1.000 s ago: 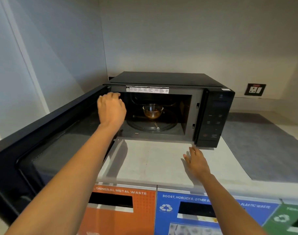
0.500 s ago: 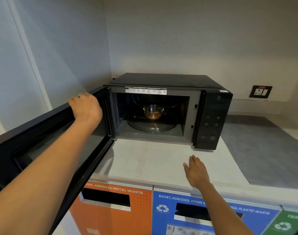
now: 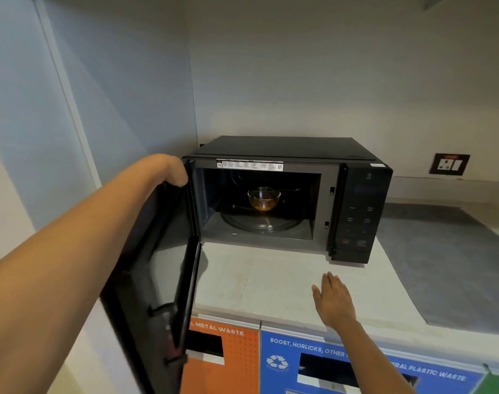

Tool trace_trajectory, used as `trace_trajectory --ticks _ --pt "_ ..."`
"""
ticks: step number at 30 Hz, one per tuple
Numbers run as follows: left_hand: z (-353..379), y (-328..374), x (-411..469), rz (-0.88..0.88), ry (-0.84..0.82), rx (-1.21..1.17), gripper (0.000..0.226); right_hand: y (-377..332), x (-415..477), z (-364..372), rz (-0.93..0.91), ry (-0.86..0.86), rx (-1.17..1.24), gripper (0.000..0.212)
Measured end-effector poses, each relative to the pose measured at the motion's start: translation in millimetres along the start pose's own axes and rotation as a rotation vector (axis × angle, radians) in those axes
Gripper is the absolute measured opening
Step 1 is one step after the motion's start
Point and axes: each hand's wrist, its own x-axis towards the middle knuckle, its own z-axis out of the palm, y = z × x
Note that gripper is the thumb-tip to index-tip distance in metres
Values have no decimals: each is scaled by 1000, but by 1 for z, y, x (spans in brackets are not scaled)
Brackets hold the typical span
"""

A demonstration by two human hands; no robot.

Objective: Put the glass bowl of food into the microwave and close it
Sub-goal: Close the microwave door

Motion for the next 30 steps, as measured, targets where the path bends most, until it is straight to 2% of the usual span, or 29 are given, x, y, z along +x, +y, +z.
trace_trajectory --ticks 4,8,12,19,23,30 --pt "7 15 -2 57 26 -25 38 0 2 -1 1 6 13 61" --pt "18 35 -10 73 119 -98 39 1 5 -4 12 -5 44 62" --pt "33 60 -17 133 192 -200 38 10 10 -10 18 33 110 54" --pt "74 88 -24 413 337 -548 34 36 16 -15 108 96 167 55" --pt "99 104 -8 585 473 -417 46 44 23 -17 113 112 171 57" --pt "110 136 22 547 622 -302 54 45 37 -16 138 133 259 55"
